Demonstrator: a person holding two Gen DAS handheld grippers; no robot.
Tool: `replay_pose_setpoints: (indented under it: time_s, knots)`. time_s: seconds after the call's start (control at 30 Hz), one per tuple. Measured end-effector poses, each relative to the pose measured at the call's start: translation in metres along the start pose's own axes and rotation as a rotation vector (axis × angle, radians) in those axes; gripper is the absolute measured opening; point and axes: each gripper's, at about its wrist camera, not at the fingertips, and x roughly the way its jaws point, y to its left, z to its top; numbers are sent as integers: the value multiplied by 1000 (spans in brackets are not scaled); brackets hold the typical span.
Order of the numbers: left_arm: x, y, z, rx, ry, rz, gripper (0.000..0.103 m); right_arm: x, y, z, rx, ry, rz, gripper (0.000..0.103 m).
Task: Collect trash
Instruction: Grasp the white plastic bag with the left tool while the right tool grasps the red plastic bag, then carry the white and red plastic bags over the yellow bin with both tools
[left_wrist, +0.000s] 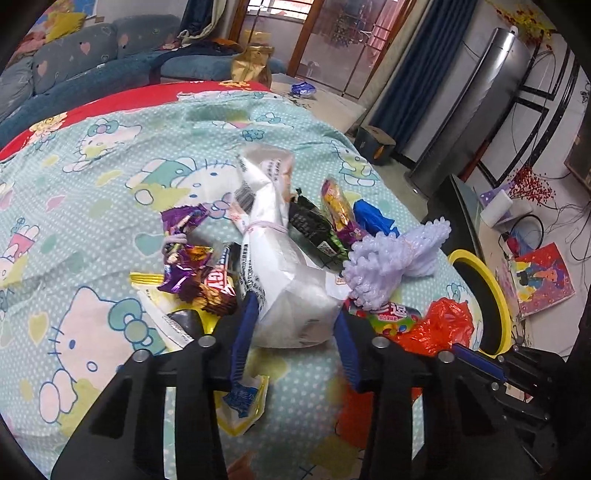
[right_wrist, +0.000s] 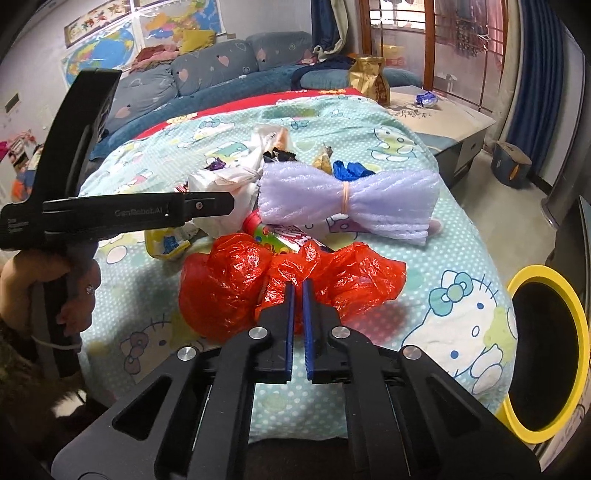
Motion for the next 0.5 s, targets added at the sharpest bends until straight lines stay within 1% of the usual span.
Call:
replay_pose_setpoints:
  time_s: [0.07,0.17,0.5]
  knots:
    - [-5,2,0,-2,-8,0,33,-3,-1,2,1,-10,6,1]
    - [-13,5,1,-21,-28,-13,33,-10,0,3,-2,-30,7,1]
    - [-57,1,13,-34,-137,-50,31,-44,-4,12,21,-135,28,0]
